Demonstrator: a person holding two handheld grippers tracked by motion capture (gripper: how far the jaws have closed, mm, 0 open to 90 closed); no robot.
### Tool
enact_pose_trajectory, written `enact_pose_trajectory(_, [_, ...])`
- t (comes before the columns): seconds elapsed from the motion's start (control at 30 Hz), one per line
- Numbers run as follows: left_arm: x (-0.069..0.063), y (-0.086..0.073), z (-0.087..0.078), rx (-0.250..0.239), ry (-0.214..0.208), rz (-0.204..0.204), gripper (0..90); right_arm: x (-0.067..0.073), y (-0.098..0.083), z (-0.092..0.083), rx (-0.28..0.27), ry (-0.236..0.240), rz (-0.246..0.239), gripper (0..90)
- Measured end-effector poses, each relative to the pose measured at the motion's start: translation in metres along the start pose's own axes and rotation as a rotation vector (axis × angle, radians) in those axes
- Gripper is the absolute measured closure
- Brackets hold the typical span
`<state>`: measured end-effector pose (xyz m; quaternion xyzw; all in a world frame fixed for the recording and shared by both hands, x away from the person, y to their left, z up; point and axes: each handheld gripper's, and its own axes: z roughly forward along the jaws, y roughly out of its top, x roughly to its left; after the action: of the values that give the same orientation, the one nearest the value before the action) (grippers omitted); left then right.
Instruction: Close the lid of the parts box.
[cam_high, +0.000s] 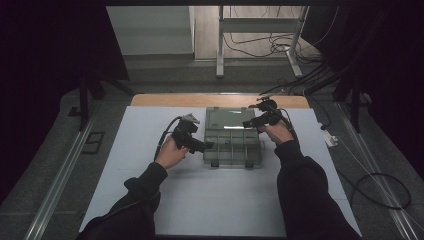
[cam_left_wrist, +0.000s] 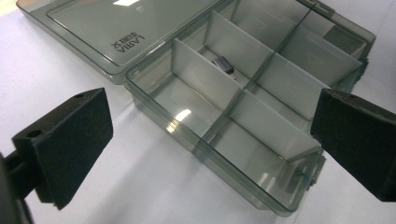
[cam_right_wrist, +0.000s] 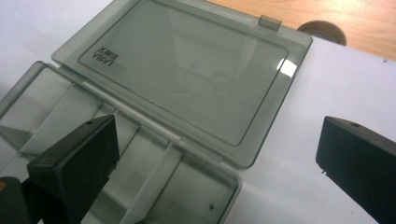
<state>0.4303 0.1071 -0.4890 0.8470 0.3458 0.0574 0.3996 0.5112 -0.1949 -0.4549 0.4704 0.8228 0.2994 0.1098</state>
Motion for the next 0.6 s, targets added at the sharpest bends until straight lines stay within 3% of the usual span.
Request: enact_pose_trajectory(0.6, [-0.001, -0.004, 0.006, 0.009, -0.010, -0.003, 0.0, -0.010, 0.016, 0.028, 0.067, -0.072, 0.002, 0.0])
